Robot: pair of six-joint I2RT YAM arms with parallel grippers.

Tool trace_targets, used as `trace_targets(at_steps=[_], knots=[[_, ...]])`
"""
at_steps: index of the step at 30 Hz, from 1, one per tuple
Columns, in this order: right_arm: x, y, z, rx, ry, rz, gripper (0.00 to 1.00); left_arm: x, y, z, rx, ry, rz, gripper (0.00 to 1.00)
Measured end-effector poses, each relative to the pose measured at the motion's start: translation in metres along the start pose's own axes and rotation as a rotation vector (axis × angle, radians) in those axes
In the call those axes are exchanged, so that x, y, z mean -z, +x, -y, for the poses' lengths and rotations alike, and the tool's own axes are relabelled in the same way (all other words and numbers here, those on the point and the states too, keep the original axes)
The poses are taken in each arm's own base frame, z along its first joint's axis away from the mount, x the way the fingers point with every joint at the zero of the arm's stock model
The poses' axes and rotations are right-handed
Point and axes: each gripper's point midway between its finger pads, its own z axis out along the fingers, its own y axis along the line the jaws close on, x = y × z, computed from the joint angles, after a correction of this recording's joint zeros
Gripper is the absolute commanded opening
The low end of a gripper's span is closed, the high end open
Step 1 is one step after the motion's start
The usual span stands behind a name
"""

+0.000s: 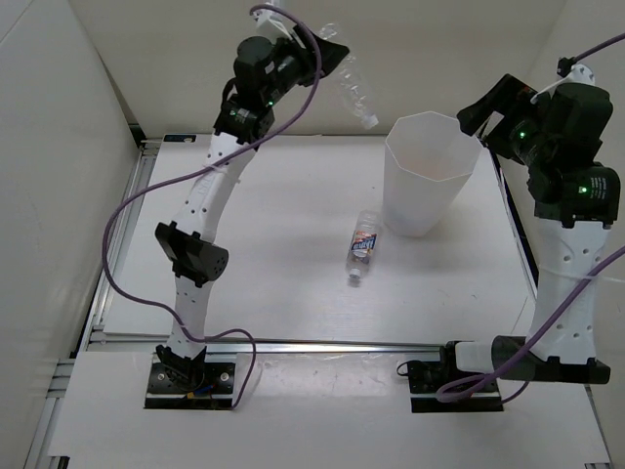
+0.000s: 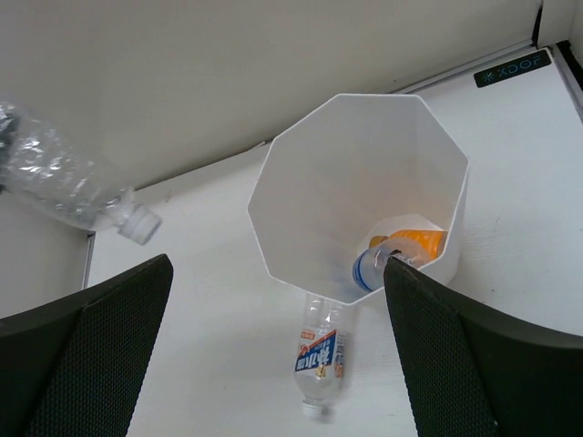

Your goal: Put the plastic bottles in the bin

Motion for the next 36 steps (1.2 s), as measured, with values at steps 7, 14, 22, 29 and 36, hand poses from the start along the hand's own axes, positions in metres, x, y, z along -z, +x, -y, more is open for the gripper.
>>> trace_targets(at_steps=[7,14,22,29,36], knots=[[0.039,-0.01,0.003,0.003,0.027,0.082,1.0,-0.039,0.06,0.018,0.04,0.1,-0.007,0.5],[0.075,-0.012,0.008,-0.013,0.059,0.13,1.0,-0.06,0.112,0.013,0.018,0.11,-0.037,0.51],[0.083,-0.005,0.014,-0.023,0.088,0.113,1.0,-0.059,0.143,0.057,-0.059,0.19,-0.045,0.95],[0.086,-0.004,0.015,-0.025,0.09,0.116,1.0,-0.052,0.166,0.067,-0.191,0.208,-0.076,1.0],[0.09,0.009,0.023,-0.025,0.109,0.105,1.0,0.026,0.172,0.016,-0.44,0.07,-0.282,1.0]])
